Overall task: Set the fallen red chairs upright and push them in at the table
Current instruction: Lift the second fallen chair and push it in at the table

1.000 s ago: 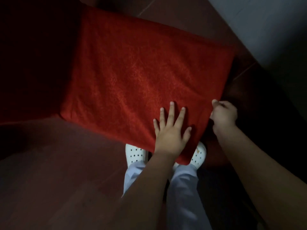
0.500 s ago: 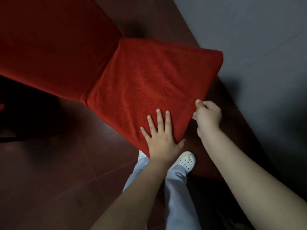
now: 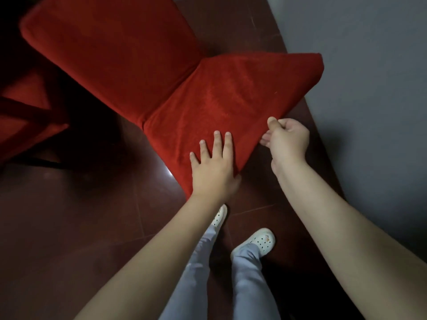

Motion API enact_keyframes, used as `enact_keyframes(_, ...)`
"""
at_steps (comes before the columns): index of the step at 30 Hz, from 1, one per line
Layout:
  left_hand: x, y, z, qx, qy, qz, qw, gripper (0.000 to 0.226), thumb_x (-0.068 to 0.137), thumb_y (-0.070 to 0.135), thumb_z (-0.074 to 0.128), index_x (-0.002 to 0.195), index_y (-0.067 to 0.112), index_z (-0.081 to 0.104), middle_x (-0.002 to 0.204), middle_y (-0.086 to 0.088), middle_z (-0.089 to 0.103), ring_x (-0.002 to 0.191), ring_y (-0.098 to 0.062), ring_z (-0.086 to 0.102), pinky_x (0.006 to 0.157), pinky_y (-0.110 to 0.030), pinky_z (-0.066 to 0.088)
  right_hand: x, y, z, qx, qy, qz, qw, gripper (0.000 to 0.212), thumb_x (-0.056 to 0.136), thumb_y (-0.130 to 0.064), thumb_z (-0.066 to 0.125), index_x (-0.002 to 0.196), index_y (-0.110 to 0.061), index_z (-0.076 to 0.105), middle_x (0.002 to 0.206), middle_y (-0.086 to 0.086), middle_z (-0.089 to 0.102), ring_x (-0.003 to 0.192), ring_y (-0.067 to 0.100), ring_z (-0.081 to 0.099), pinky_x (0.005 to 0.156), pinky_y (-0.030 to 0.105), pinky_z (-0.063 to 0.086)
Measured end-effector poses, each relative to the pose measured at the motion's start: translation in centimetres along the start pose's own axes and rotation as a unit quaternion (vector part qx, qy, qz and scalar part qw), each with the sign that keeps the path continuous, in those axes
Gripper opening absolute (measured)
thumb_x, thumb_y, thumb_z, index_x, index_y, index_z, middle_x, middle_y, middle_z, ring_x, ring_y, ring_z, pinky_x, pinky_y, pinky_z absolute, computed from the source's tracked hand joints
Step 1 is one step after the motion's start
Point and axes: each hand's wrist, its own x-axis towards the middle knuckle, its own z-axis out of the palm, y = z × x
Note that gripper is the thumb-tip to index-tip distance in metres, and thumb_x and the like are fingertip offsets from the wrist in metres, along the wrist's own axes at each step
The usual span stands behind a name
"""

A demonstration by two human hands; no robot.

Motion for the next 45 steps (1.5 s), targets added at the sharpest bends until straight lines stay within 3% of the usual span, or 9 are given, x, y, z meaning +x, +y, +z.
enact_keyframes(9, 2.2, -4.7, -7.4, -0.005, 0.0, 0.014, 1.0, 0.096, 0.083, 0.053, 0.063, 0.154, 0.029, 0.003, 0.162, -0.003, 0.01, 0.143, -0.039, 0.025, 0.11, -0.052, 0.031, 0.3, -8.4, 2.1, -0.157, -0.197, -0.096, 0.963, 0.017, 0.092, -0.016, 0.065, 0.076, -0.013, 0.06, 0.071, 0.003, 0.066, 0.058, 0.008, 0.068, 0.057, 0.019, 0.053)
enact_keyframes(13, 2.9, -6.6, -9.6, -0.018, 0.029, 0.01, 0.999, 0.091, 0.082, 0.049, 0.063, 0.153, 0.036, 0.008, 0.161, 0.003, 0.016, 0.142, -0.034, 0.03, 0.106, -0.048, 0.037, 0.8, -10.8, 2.5, -0.266, -0.184, -0.238, 0.916, 0.004, 0.09, -0.023, 0.064, 0.088, -0.02, 0.065, 0.082, -0.005, 0.067, 0.07, 0.005, 0.065, 0.072, 0.02, 0.053)
enact_keyframes(15, 3.3, -7.5, -10.8, -0.021, 0.04, 0.013, 0.999, 0.09, 0.081, 0.048, 0.063, 0.152, 0.038, 0.01, 0.16, 0.004, 0.018, 0.141, -0.033, 0.032, 0.105, -0.045, 0.038, 1.1, -12.0, 2.8, -0.344, -0.136, -0.375, 0.85, 0.025, 0.084, -0.026, 0.069, 0.108, -0.025, 0.06, 0.099, -0.006, 0.057, 0.079, 0.002, 0.055, 0.078, 0.013, 0.043)
enact_keyframes(17, 3.8, -8.3, -12.0, -0.02, 0.04, 0.016, 0.999, 0.089, 0.08, 0.048, 0.062, 0.152, 0.039, 0.011, 0.16, 0.005, 0.019, 0.14, -0.032, 0.034, 0.104, -0.044, 0.039, 1.5, -13.1, 3.6, -0.416, -0.133, -0.473, 0.765, 0.066, 0.076, -0.03, 0.074, 0.135, -0.03, 0.044, 0.124, 0.003, 0.045, 0.112, 0.017, 0.046, 0.1, 0.028, 0.035)
enact_keyframes(19, 4.3, -9.1, -13.2, -0.022, 0.038, 0.012, 0.999, 0.09, 0.079, 0.048, 0.062, 0.152, 0.04, 0.011, 0.16, 0.006, 0.019, 0.14, -0.031, 0.034, 0.103, -0.043, 0.039, 2.0, -14.4, 5.0, -0.499, -0.168, -0.485, 0.698, 0.099, 0.069, -0.035, 0.078, 0.149, -0.039, 0.02, 0.15, 0.005, 0.025, 0.14, 0.029, 0.021, 0.112, 0.05, 0.021)
enact_keyframes(24, 5.6, -11.3, -16.2, -0.03, 0.043, 0.002, 0.999, 0.09, 0.078, 0.049, 0.062, 0.151, 0.045, 0.01, 0.16, 0.012, 0.018, 0.14, -0.028, 0.035, 0.101, -0.04, 0.04, 4.0, -17.1, 9.2, -0.634, -0.217, -0.492, 0.555, 0.121, 0.069, -0.032, 0.083, 0.153, -0.04, -0.003, 0.164, 0.002, -0.005, 0.149, 0.029, -0.012, 0.117, 0.049, -0.005)
enact_keyframes(29, 7.1, -14.0, -19.8, -0.044, 0.051, 0.004, 0.998, 0.09, 0.074, 0.05, 0.061, 0.15, 0.047, 0.013, 0.158, 0.014, 0.021, 0.136, -0.025, 0.042, 0.095, -0.038, 0.044, 4.4, -20.7, 14.9, -0.643, -0.194, -0.537, 0.51, 0.126, 0.063, -0.023, 0.083, 0.153, -0.04, -0.003, 0.163, 0.005, -0.013, 0.147, 0.037, -0.012, 0.116, 0.057, 0.001)
enact_keyframes(36, 10.3, -18.2, -24.2, -0.052, -0.011, -0.023, 0.998, 0.112, 0.062, 0.075, 0.067, 0.151, 0.043, 0.006, 0.16, 0.005, 0.018, 0.14, -0.039, 0.032, 0.109, -0.051, 0.034, 4.6, -24.5, 21.0, -0.68, -0.205, -0.501, 0.495, 0.08, 0.08, -0.042, 0.072, 0.147, -0.043, 0.03, 0.152, 0.001, 0.037, 0.146, 0.028, 0.019, 0.116, 0.052, -0.005)
enact_keyframes(45, 12.3, -19.3, -25.3, -0.06, -0.013, -0.027, 0.998, 0.092, 0.077, 0.048, 0.061, 0.151, 0.042, 0.007, 0.16, 0.004, 0.02, 0.129, -0.036, 0.047, 0.1, -0.042, 0.041, 4.9, -26.3, 23.4, -0.705, -0.205, -0.507, 0.452, 0.068, 0.083, -0.048, 0.067, 0.143, -0.048, 0.036, 0.147, 0.0, 0.043, 0.14, 0.028, 0.03, 0.116, 0.051, 0.003)
